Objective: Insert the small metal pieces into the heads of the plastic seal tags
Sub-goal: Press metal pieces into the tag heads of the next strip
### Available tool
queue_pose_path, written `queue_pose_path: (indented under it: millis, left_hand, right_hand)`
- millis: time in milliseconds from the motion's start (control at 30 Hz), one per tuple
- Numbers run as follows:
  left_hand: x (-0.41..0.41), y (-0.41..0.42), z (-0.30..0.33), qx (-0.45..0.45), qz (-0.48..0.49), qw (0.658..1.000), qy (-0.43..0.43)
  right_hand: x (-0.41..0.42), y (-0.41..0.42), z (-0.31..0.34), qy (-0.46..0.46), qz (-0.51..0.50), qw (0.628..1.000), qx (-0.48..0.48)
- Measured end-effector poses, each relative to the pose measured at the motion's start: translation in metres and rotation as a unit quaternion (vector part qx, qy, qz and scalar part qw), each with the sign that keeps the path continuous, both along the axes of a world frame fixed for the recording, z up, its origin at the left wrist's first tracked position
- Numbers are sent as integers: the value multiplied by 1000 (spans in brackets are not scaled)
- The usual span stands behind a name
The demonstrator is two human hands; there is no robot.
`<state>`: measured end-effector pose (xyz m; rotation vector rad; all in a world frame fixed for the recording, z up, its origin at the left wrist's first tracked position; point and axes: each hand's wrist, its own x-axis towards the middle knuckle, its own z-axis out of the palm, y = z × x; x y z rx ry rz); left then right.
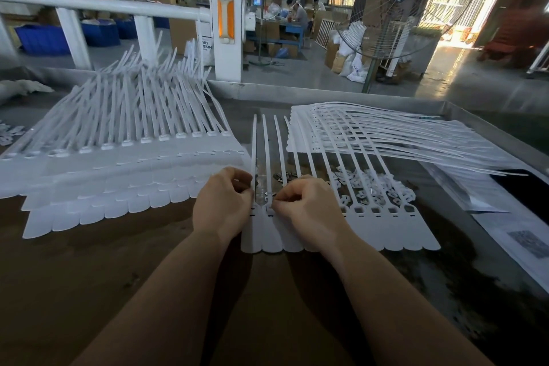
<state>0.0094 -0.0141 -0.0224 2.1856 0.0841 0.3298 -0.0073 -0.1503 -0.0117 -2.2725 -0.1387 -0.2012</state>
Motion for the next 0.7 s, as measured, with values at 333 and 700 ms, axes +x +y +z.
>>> queue_pose_path:
  millis: [333, 700]
  left_hand:
    - [0, 0, -1, 6, 1, 1000, -3]
    - [-1, 0, -3, 4, -2, 1000, -7]
  right_hand:
    - [-1, 4, 0, 24, -17, 999, -19]
    - [2, 10, 2, 46, -55, 997, -1]
